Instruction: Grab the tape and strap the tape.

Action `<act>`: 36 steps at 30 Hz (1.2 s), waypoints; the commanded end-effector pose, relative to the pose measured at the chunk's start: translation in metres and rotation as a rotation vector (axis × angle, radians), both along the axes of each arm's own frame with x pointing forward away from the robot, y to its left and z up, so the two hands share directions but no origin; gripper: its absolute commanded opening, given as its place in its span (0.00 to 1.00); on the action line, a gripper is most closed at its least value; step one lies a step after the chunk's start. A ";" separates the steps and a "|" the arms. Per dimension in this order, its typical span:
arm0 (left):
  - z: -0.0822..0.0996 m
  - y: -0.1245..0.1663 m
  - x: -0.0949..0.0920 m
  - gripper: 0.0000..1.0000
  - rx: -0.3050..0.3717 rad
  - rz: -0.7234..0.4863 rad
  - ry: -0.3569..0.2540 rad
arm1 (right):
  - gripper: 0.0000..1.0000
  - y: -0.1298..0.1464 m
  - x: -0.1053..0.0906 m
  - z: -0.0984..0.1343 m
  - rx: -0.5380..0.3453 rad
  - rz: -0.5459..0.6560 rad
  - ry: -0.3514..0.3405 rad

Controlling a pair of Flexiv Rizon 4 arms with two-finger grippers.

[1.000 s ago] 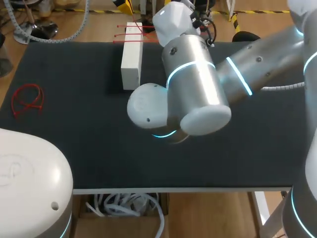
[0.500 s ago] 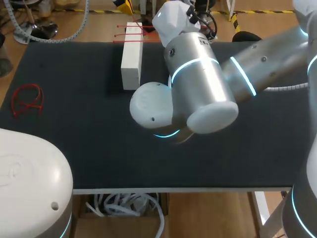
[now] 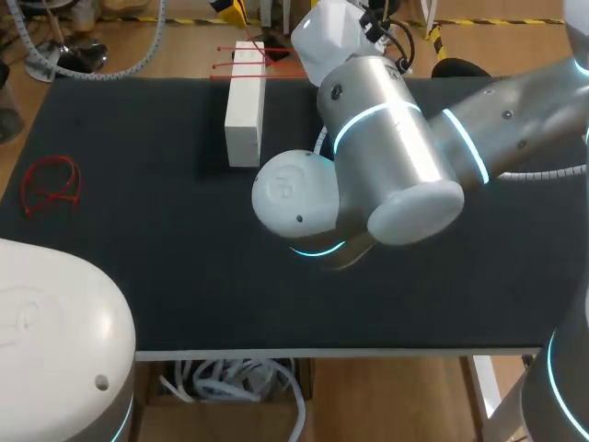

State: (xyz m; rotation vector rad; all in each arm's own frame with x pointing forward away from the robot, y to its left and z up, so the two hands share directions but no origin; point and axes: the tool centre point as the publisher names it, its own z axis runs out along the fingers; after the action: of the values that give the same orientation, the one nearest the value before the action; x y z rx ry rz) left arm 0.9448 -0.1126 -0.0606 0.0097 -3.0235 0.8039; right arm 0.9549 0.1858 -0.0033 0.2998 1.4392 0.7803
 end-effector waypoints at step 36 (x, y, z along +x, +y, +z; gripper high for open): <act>0.000 0.000 0.000 0.00 0.003 0.000 0.001 | 0.00 0.017 -0.005 0.042 -0.811 -0.169 -0.287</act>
State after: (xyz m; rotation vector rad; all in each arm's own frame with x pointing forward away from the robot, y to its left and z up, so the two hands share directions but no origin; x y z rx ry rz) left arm 0.9448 -0.1126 -0.0606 0.0097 -3.0235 0.8038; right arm 0.9560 0.1973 0.0377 -0.1692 1.3520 0.2359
